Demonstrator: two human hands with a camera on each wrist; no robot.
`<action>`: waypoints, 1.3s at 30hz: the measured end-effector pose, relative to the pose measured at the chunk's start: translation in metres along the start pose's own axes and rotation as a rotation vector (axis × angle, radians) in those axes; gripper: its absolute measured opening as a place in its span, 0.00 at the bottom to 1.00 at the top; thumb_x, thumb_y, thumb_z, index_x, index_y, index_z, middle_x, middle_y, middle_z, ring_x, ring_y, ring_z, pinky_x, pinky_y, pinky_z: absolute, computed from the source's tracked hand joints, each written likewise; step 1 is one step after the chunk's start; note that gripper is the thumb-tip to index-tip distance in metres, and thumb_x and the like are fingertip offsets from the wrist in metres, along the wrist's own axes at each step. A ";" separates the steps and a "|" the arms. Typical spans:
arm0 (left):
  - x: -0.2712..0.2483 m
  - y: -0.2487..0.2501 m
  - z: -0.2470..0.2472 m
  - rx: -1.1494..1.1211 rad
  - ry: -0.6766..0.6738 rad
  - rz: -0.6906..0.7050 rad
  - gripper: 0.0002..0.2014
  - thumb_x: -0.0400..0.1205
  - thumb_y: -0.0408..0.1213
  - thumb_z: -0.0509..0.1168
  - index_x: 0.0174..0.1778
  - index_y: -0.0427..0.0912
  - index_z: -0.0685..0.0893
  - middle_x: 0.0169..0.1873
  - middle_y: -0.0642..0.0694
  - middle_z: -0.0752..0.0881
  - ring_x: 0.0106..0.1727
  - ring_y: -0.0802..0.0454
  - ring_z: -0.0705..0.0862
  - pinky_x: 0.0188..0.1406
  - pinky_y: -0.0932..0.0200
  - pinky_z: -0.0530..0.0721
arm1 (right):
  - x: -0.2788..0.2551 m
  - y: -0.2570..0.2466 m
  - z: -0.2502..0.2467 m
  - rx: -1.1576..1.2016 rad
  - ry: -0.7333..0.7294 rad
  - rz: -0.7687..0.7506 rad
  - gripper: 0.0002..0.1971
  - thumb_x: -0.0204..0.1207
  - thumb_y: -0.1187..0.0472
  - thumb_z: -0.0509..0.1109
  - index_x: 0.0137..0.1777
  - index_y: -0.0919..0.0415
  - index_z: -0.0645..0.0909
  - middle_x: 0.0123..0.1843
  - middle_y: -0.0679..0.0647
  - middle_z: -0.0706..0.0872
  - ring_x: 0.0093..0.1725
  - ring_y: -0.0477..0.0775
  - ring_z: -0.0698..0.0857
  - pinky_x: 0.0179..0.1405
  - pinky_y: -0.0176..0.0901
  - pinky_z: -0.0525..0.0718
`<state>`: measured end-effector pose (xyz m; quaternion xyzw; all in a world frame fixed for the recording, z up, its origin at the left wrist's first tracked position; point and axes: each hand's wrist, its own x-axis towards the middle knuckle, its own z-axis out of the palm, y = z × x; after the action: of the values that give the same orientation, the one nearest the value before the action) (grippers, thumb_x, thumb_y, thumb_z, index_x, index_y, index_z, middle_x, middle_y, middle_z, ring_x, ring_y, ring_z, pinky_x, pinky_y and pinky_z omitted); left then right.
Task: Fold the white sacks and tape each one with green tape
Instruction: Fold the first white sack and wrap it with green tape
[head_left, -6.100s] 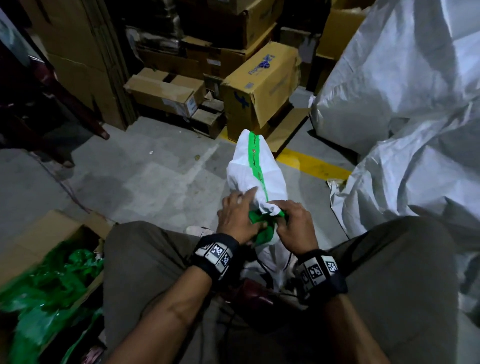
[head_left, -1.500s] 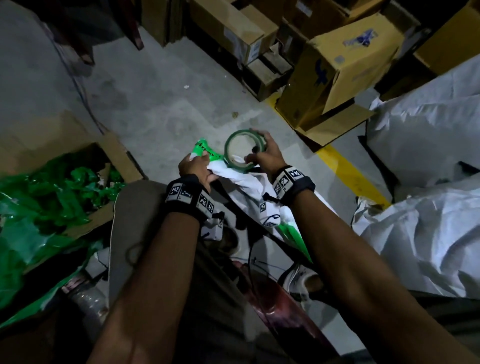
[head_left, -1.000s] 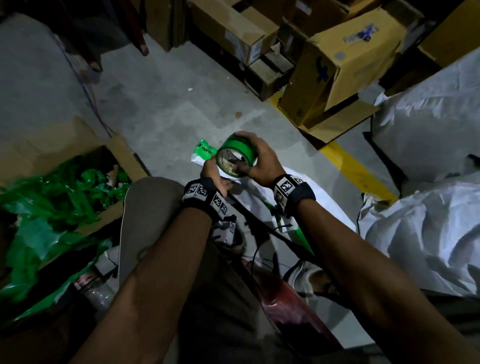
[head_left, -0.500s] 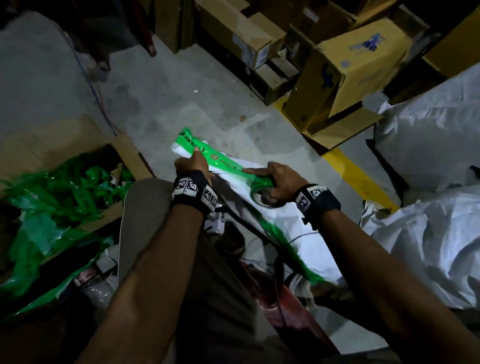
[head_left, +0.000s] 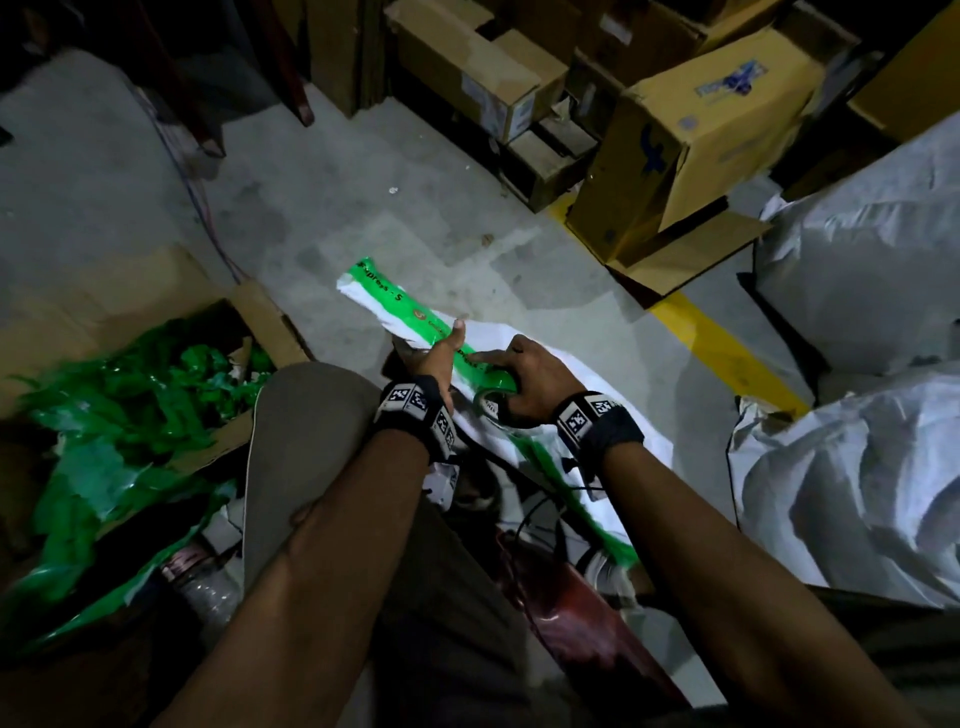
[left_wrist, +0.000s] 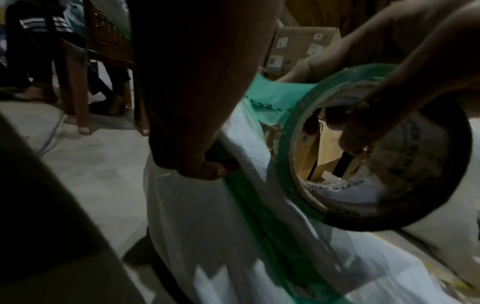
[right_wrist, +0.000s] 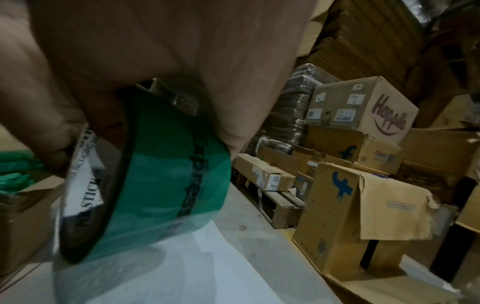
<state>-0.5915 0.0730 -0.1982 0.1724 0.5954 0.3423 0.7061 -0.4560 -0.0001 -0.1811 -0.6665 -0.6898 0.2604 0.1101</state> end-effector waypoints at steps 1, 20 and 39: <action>0.004 -0.002 -0.001 0.067 0.069 0.040 0.27 0.75 0.47 0.79 0.66 0.39 0.81 0.56 0.37 0.89 0.48 0.39 0.91 0.31 0.53 0.87 | -0.001 -0.003 -0.001 -0.001 0.003 -0.014 0.30 0.70 0.50 0.79 0.74 0.48 0.81 0.49 0.58 0.78 0.53 0.63 0.81 0.51 0.39 0.72; 0.017 0.064 0.006 0.394 0.222 0.403 0.17 0.78 0.39 0.71 0.60 0.33 0.88 0.51 0.39 0.92 0.50 0.46 0.90 0.48 0.52 0.89 | -0.028 0.003 -0.042 -0.040 -0.028 -0.025 0.35 0.76 0.52 0.71 0.81 0.29 0.65 0.48 0.53 0.71 0.42 0.60 0.79 0.46 0.50 0.81; 0.043 0.060 -0.027 -0.209 0.033 0.044 0.18 0.76 0.29 0.76 0.63 0.32 0.88 0.53 0.37 0.91 0.41 0.44 0.90 0.35 0.53 0.90 | -0.014 0.030 0.042 0.045 -0.267 -0.019 0.39 0.73 0.57 0.63 0.87 0.45 0.60 0.88 0.54 0.60 0.63 0.70 0.85 0.60 0.59 0.84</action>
<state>-0.6318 0.1404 -0.1971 0.1053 0.5639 0.4210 0.7027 -0.4501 -0.0234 -0.2285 -0.6167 -0.6987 0.3610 0.0347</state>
